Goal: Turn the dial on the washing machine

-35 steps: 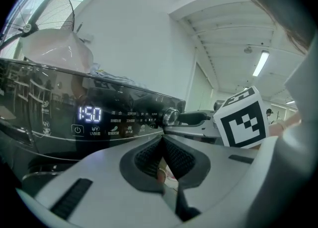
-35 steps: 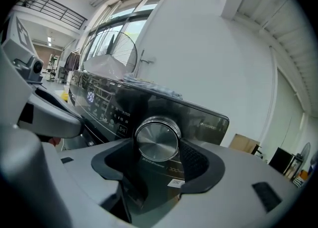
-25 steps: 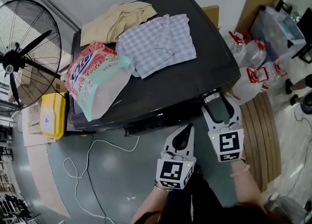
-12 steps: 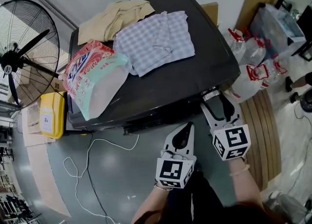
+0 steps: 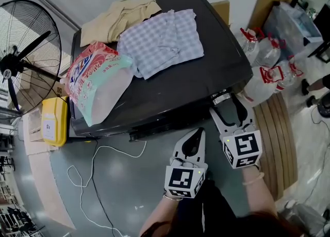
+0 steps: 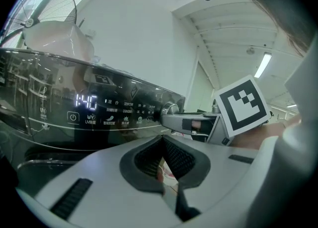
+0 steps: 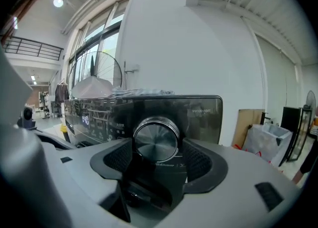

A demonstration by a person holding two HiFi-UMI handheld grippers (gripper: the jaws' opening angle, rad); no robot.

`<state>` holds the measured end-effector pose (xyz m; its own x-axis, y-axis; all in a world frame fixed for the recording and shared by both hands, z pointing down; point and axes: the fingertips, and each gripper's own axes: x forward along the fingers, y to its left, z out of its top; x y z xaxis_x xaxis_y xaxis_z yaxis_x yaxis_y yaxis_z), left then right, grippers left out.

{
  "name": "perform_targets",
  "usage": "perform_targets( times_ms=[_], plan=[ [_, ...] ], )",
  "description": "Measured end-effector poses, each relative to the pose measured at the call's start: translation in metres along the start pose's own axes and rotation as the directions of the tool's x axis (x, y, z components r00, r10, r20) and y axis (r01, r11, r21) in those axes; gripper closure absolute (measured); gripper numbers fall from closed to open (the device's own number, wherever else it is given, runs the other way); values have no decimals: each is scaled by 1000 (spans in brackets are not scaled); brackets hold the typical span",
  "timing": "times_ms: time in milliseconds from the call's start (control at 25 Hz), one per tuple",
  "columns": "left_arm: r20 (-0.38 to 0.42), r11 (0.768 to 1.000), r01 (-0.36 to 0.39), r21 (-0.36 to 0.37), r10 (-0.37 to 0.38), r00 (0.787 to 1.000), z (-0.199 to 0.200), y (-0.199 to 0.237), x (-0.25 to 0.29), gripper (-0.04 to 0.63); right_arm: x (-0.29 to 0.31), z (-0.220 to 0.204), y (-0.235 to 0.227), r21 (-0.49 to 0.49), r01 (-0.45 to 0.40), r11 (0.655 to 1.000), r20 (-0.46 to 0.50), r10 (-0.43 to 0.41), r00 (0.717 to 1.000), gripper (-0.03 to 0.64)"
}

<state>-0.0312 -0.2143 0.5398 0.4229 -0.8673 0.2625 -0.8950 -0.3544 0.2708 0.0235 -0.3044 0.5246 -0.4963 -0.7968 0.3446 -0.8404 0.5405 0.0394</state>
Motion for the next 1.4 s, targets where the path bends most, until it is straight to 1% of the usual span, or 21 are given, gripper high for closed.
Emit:
perform_targets(
  times_ms=[120, 240, 320, 360, 440, 480, 560, 720, 920, 1080, 1200, 1280, 1400],
  plan=[
    [-4, 1000, 4, -1, -4, 1000, -2, -3, 0, 578, 0, 3, 5, -107, 7, 994, -17, -9, 1000, 287],
    [-10, 1000, 8, -2, -8, 1000, -4, -6, 0, 578, 0, 4, 11, -230, 16, 973, -38, -25, 999, 286],
    [-14, 1000, 10, -5, -10, 1000, -6, -7, 0, 578, 0, 4, 10, -256, 27, 966, -43, -40, 998, 287],
    [-15, 1000, 10, -5, -10, 1000, -6, -7, 1, 578, 0, 4, 8, -254, 34, 967, -42, -47, 998, 290],
    [-16, 1000, 8, -6, -8, 1000, -6, -6, 0, 578, -1, 5, 6, -245, 43, 969, -40, -54, 998, 324],
    [-15, 1000, 8, -6, -8, 1000, -5, -6, 0, 578, -1, 5, 5, -239, 43, 970, -39, -54, 998, 324],
    [-13, 1000, 7, -6, -7, 1000, -5, -5, 1, 578, -1, 5, 5, -216, 40, 976, -37, -49, 998, 324],
    [-11, 1000, 6, -5, -6, 1000, -4, -4, 2, 578, -1, 5, 3, -131, 32, 991, -27, -35, 999, 321],
    [-9, 1000, 2, -7, -3, 1000, -5, -3, 2, 578, -2, 0, 0, -19, 14, 1000, -16, -14, 1000, 322],
    [-11, 1000, 5, -9, -5, 1000, -5, -3, 3, 578, -1, 0, -1, 84, -5, 996, -3, 6, 1000, 322],
    [-14, 1000, 12, -6, -12, 1000, -7, -5, 3, 578, -1, -1, -1, 173, -23, 985, 11, 22, 1000, 322],
    [-15, 1000, 18, -3, -18, 1000, -7, -6, 3, 578, -2, -1, -1, 189, -24, 982, 14, 22, 1000, 322],
    [-15, 1000, 21, -1, -21, 1000, -7, -7, 4, 578, -2, -1, -1, 185, -23, 982, 16, 20, 1000, 322]
  ],
)
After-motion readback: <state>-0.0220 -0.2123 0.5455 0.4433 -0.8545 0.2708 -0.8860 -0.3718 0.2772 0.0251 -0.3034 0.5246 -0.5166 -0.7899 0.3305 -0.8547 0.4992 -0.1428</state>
